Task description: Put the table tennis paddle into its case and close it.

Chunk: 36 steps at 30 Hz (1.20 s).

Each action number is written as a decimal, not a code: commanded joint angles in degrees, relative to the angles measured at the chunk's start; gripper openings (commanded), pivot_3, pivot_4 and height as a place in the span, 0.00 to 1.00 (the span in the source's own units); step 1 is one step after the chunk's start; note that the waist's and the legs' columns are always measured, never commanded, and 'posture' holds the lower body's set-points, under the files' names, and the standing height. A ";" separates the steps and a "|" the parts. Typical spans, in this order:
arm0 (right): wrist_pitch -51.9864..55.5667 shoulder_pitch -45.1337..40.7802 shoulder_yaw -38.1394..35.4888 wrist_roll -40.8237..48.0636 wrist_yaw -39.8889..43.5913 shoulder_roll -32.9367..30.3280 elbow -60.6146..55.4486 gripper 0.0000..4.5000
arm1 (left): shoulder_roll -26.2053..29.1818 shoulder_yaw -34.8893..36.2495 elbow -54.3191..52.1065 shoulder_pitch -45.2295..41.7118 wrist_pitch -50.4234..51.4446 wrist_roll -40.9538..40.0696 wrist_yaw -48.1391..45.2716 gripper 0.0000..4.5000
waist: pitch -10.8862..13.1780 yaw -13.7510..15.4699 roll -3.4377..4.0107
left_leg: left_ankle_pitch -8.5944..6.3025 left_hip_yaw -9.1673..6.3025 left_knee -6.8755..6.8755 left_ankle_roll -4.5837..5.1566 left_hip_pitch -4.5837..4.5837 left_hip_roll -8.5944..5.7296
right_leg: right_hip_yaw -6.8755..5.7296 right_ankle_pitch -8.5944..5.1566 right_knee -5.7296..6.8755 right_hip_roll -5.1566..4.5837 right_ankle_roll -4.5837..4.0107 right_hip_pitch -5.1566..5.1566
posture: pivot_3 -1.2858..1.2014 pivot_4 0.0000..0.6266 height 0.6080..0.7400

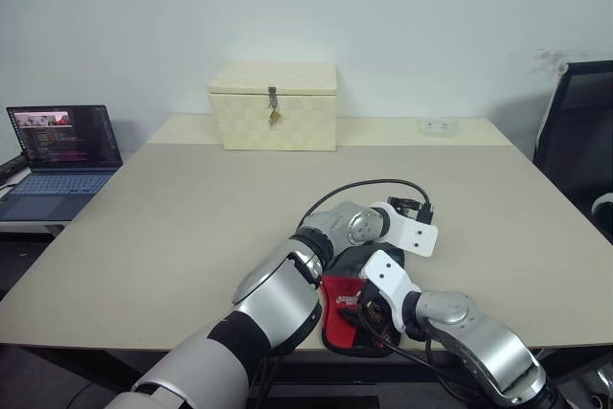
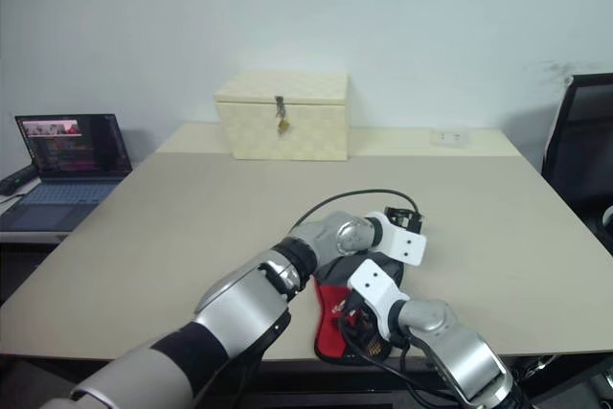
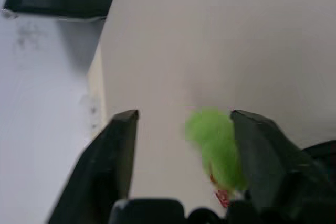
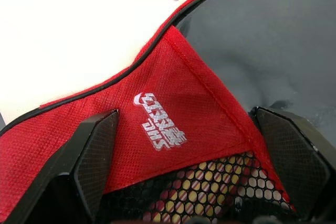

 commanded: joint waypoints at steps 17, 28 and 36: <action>10.83 -3.68 -9.46 9.33 6.81 0.40 0.49 1.00 | 10.94 24.45 -5.22 1.22 5.73 -25.75 -24.64 0.99 | -0.17 -0.99 -0.09 | 0.01 -0.03 -0.15 0.00 -0.01 0.05 | -0.01 0.00 -0.03 0.04 0.00 -0.05 | 0.52 0.24 1.00; 6.90 -6.45 -21.31 12.63 10.17 -13.14 -5.21 1.00 | 14.92 31.89 -7.88 10.65 14.31 -35.89 -38.82 0.99 | -0.01 0.03 -0.07 | 0.01 -0.05 -0.14 0.00 -0.44 -0.04 | -0.06 0.02 0.00 -0.08 -0.02 -0.49 | 0.52 0.24 1.00; -24.87 -11.92 -10.31 -6.45 10.39 -21.58 18.94 1.00 | 14.26 29.05 -7.53 13.49 15.28 -33.43 -38.49 0.99 | 0.00 -0.15 -0.09 | 0.01 0.05 -0.16 0.02 -0.40 -0.01 | 0.02 0.01 0.01 0.00 -0.01 -0.51 | 0.52 0.24 1.00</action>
